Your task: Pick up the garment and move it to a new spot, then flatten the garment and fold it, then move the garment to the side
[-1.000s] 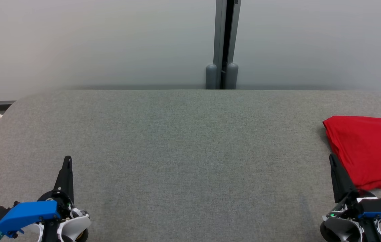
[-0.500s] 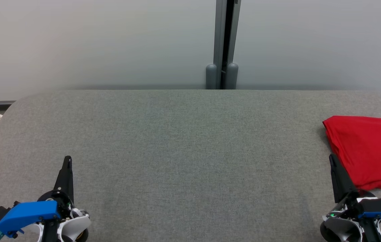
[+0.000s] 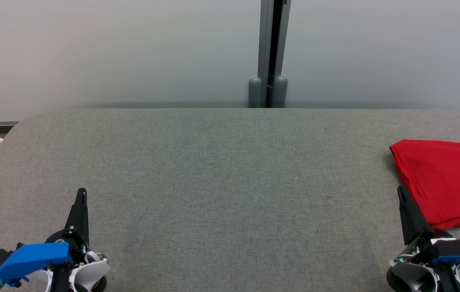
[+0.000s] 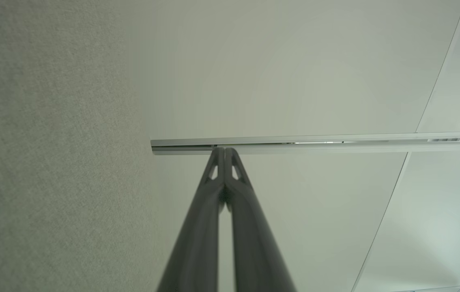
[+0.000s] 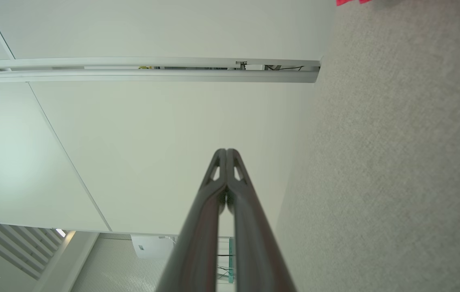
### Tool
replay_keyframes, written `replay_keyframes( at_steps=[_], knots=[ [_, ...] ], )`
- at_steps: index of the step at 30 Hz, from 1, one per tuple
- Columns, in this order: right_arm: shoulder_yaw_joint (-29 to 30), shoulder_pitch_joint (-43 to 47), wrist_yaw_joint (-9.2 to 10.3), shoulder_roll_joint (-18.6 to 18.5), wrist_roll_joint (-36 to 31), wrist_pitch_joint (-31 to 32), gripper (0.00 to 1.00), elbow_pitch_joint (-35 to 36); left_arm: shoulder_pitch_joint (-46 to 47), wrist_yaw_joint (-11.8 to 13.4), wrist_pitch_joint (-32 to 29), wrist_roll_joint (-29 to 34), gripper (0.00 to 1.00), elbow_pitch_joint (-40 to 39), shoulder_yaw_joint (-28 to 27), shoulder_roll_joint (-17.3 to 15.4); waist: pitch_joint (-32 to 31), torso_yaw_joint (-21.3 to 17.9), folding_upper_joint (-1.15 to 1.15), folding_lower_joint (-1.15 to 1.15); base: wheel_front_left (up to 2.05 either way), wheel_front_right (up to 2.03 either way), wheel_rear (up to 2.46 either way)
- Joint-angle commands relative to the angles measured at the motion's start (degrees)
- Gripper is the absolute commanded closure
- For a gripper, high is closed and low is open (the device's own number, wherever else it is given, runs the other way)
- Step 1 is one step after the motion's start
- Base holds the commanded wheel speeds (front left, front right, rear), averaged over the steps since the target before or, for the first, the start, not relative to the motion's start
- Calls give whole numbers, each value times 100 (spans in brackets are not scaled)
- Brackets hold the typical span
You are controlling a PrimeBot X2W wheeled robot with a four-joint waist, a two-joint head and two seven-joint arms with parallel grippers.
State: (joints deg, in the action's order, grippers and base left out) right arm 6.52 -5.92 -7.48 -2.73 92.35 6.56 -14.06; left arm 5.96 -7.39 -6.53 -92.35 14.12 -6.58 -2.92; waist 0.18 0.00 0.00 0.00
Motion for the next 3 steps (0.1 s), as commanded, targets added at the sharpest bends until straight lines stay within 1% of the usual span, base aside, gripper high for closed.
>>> replay_keyframes(
  at_steps=[1, 3],
  knots=[
    [10, -59, -2, -28, 15, 13, 100, 20, 64, -26, -19, -14, 100, -21, -7, 10, 0, 0, 0, 0, 0, 0, 0],
    [10, -59, -2, -28, 15, 13, 100, 20, 64, -26, -19, -14, 100, -21, -7, 10, 0, 0, 0, 0, 0, 0, 0]
  ],
)
